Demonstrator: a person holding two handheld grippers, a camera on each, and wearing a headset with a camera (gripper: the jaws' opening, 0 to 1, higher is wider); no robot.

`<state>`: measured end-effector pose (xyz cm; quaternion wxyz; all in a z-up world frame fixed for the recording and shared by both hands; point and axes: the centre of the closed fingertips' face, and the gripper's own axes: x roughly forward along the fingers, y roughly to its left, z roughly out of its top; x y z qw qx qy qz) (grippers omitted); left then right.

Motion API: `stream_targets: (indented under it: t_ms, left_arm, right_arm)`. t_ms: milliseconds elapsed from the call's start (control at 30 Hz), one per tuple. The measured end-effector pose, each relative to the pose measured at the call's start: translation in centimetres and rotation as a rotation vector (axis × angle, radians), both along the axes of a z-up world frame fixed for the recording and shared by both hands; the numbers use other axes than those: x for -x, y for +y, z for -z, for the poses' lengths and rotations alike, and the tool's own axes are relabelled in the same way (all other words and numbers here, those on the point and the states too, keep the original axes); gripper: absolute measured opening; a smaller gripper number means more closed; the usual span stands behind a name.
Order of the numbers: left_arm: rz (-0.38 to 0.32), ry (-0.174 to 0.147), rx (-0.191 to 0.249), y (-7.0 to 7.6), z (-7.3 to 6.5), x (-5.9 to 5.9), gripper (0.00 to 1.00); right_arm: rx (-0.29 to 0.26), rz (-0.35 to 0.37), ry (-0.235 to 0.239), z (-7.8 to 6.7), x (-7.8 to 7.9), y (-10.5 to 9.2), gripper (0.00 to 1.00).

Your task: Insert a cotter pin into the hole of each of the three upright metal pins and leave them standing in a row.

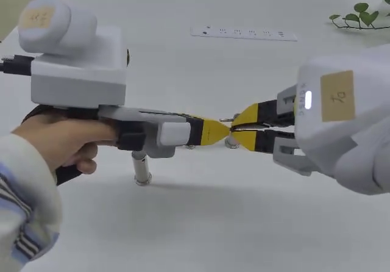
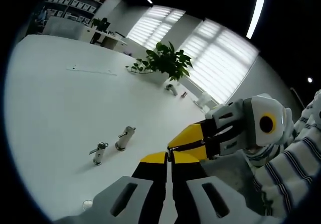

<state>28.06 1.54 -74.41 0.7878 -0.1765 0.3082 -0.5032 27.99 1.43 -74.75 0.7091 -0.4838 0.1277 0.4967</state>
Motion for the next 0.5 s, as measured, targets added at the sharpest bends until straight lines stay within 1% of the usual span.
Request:
stream_targets:
  t_ms: [33, 100, 133, 200, 233, 267, 367, 433, 467, 500]
  left_arm:
    - [0.006, -0.007, -0.006, 0.02, 0.0, 0.09, 0.0]
    - [0.012, -0.009, -0.011, 0.04, 0.03, 0.2, 0.0]
    - [0.02, -0.011, -0.008, 0.0, -0.03, 0.32, 0.0]
    - [0.024, -0.019, -0.006, -0.01, -0.19, 0.45, 0.0]
    - [0.029, -0.022, -0.006, -0.01, -0.24, 0.54, 0.0]
    - [0.027, -0.028, -0.008, 0.05, -0.29, 0.56, 0.0]
    - [0.035, -0.062, -0.012, 0.25, -0.57, 0.71, 0.0]
    - [0.048, -0.077, -0.012, 0.39, -0.77, 0.9, 0.0]
    - [0.054, -0.094, -0.017, 0.42, -0.83, 0.91, 0.0]
    - [0.061, -0.103, -0.022, 0.48, -0.85, 1.0, 0.0]
  right_arm:
    - [-0.004, -0.006, 0.008, 0.03, 0.1, 0.02, 0.04]
    - [-0.002, -0.028, 0.012, 0.12, 0.24, 0.08, 0.04]
    - [-0.002, -0.026, 0.015, 0.15, 0.24, 0.06, 0.06]
    - [-0.016, -0.027, 0.023, 0.09, 0.16, 0.12, 0.14]
    - [-0.023, -0.025, 0.034, 0.08, 0.16, 0.12, 0.17]
    - [-0.033, -0.024, 0.049, -0.01, 0.2, 0.08, 0.17]
    - [-0.042, -0.019, 0.083, -0.07, 0.11, -0.26, 0.17]
    - [-0.051, -0.015, 0.116, -0.01, 0.17, -0.52, 0.17]
    - [-0.07, -0.013, 0.164, 0.13, 0.49, -0.59, 0.17]
    - [-0.096, -0.006, 0.195, 0.06, 0.62, -0.58, 0.17]
